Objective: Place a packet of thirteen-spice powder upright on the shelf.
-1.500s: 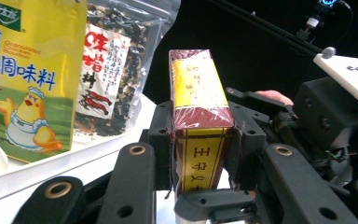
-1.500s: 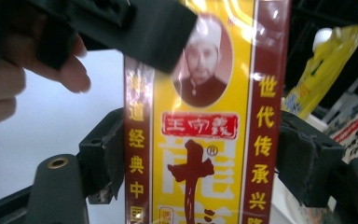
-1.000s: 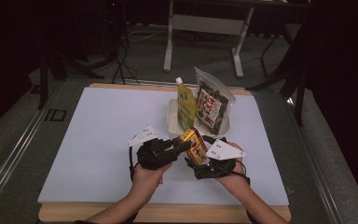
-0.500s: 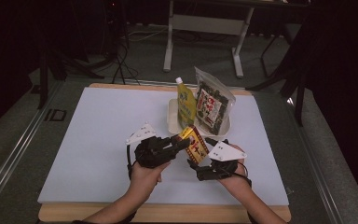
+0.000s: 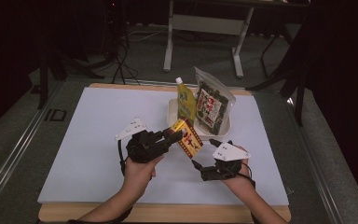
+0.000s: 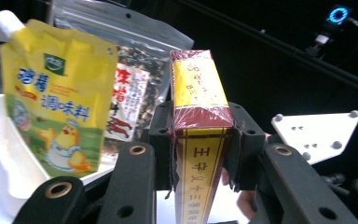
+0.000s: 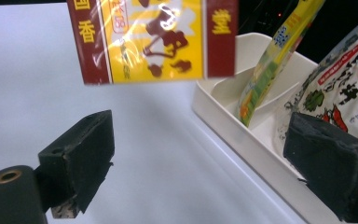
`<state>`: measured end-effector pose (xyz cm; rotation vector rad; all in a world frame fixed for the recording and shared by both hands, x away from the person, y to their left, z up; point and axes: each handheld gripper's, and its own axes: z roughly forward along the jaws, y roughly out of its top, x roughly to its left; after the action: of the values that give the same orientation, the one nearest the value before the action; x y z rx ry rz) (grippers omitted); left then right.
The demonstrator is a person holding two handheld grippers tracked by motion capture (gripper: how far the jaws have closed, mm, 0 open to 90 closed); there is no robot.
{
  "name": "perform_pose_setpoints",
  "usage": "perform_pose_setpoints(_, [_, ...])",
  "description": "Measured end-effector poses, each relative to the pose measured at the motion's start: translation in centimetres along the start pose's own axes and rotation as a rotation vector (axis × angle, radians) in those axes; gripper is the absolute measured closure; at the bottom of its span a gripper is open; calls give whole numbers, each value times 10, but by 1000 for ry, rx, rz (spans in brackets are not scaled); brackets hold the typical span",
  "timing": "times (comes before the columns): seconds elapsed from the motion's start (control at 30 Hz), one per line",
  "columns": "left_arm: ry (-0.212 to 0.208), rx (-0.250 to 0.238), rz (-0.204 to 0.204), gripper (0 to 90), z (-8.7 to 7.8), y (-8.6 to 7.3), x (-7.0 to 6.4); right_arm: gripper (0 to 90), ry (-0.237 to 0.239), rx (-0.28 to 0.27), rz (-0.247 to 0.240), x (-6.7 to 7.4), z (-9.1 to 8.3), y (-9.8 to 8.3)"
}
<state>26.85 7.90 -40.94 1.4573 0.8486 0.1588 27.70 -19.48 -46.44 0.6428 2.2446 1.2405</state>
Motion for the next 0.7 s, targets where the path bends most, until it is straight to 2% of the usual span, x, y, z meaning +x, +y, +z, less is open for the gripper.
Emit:
perform_pose_setpoints(0.23, [105,-1,42,679,-3,3,3,96,-13,-14,37,-5,-14,-2])
perform_pose_setpoints(0.33, [166,-18,55,678,-3,3,6,101,-45,-33,38,-7,-22,-4])
perform_pose_setpoints(0.43, [209,-25,61,678,-2,4,13,128,-70,-61,61,-11,-31,-5])
perform_pose_setpoints(0.47, [209,-25,61,678,-2,4,13,128,-70,-61,61,-11,-31,-5])
perform_pose_setpoints(0.5, [248,-38,75,677,0,4,17,130,-62,-72,88,-16,-36,-6])
perform_pose_setpoints(0.57, [258,-39,71,678,2,4,21,131,-57,-79,98,-17,-38,-7])
perform_pose_setpoints(0.63, [275,-55,74,678,4,3,25,135,-15,-62,112,-21,-39,-10])
perform_pose_setpoints(0.7, [290,-71,77,678,7,1,29,135,-13,-67,122,-23,-41,-13])
